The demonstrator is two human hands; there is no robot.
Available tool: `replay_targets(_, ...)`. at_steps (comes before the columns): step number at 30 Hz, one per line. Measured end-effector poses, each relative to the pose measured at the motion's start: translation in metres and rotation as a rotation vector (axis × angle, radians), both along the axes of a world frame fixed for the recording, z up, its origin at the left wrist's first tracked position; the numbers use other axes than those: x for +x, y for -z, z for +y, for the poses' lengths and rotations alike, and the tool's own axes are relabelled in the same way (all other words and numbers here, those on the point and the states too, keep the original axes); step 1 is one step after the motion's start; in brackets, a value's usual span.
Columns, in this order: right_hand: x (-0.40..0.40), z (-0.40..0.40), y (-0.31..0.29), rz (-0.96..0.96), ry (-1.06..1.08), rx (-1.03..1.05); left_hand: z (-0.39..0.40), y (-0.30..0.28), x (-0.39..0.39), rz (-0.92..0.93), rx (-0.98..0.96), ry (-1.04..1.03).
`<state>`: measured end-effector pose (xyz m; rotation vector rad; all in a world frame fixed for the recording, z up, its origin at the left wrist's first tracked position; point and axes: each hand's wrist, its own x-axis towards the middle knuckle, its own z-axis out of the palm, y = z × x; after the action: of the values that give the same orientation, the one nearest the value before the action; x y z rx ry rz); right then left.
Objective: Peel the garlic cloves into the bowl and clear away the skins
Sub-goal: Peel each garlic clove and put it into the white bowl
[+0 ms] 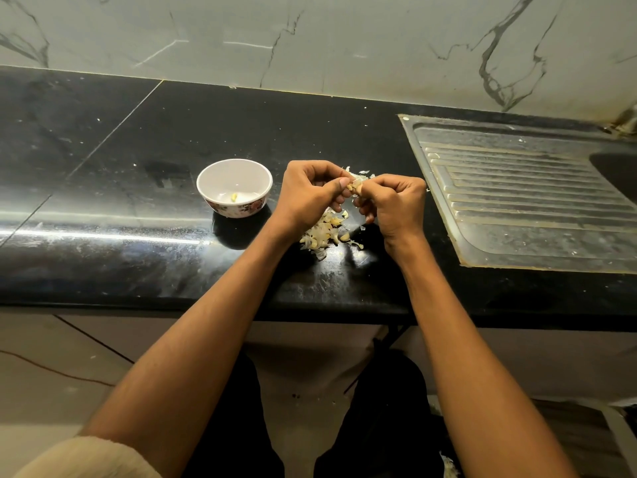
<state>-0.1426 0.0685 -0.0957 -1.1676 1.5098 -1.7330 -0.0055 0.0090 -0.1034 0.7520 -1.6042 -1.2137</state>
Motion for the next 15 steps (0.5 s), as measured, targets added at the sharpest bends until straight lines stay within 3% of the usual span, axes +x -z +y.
replay_targets(7,-0.003,-0.005,0.002,0.017,0.085,0.01,0.001,-0.002,0.0,0.033,-0.002,-0.032)
replay_targets(15,-0.014,-0.015,0.009,0.415,0.28,0.018,-0.001,-0.001,-0.001,0.065,0.022,-0.114)
